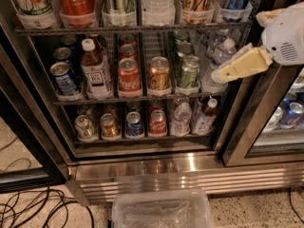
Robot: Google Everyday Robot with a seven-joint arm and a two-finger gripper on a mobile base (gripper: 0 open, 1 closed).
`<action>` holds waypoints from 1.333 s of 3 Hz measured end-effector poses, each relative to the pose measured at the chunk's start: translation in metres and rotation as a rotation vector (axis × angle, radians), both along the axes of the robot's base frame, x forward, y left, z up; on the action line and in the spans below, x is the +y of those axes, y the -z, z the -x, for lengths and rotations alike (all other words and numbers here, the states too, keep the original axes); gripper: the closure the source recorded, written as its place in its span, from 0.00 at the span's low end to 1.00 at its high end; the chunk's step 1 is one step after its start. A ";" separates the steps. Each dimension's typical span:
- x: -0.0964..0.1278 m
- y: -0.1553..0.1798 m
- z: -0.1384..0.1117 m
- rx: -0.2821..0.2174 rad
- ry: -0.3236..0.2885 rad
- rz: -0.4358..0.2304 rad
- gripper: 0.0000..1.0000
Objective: Pick orange can from top shelf of fridge
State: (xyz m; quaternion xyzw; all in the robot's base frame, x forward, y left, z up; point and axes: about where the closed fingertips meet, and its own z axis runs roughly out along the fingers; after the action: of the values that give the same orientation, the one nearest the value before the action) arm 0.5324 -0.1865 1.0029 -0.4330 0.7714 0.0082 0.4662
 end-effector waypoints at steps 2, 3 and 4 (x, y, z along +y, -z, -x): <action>-0.002 -0.017 -0.010 -0.065 0.030 -0.021 0.00; 0.008 -0.015 -0.016 -0.090 0.045 -0.065 0.00; 0.027 -0.019 -0.026 -0.142 0.092 -0.183 0.00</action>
Offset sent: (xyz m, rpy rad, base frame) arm 0.0104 -0.0020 0.0168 0.0236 -0.0650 -0.0308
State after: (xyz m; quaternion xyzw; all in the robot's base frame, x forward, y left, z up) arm 0.5589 -0.1594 1.0221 -0.3522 0.7517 0.0262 0.5570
